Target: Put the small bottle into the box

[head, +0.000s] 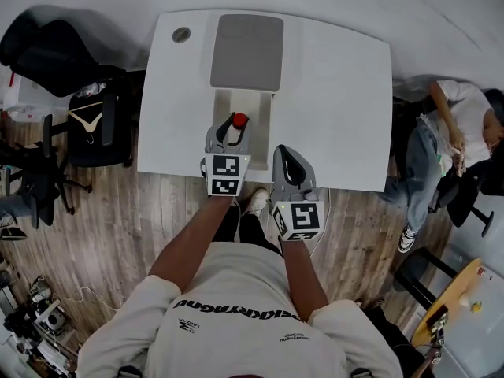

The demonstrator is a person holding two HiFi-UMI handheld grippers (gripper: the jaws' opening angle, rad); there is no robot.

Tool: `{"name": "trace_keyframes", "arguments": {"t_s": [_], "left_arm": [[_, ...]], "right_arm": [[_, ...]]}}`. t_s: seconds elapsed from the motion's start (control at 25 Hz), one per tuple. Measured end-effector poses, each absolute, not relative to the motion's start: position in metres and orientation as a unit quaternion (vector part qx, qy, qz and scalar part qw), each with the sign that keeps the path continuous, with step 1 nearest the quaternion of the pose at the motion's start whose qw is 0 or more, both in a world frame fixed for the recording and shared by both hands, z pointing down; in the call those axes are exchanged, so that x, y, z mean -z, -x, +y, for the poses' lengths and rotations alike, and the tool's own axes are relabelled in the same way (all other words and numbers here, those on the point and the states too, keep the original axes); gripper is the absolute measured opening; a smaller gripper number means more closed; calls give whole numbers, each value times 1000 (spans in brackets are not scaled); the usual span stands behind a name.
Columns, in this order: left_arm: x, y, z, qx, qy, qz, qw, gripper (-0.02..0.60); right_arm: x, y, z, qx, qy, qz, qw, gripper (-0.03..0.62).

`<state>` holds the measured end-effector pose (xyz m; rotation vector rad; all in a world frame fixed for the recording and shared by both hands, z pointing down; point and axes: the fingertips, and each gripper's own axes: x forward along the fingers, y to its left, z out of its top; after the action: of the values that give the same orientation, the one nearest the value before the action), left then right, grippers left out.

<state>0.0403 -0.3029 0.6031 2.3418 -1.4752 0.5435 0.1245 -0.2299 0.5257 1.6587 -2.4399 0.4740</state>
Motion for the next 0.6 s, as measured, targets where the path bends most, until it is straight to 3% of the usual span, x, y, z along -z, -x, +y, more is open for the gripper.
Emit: {"name": "trace_keyframes", "arguments": {"t_s": [0.6], "left_arm": [[-623,-48,-317,-202,-819,-512,160,146]], "right_arm": [[-537,-127,-237,-165,-557,-810,82,0]]}}
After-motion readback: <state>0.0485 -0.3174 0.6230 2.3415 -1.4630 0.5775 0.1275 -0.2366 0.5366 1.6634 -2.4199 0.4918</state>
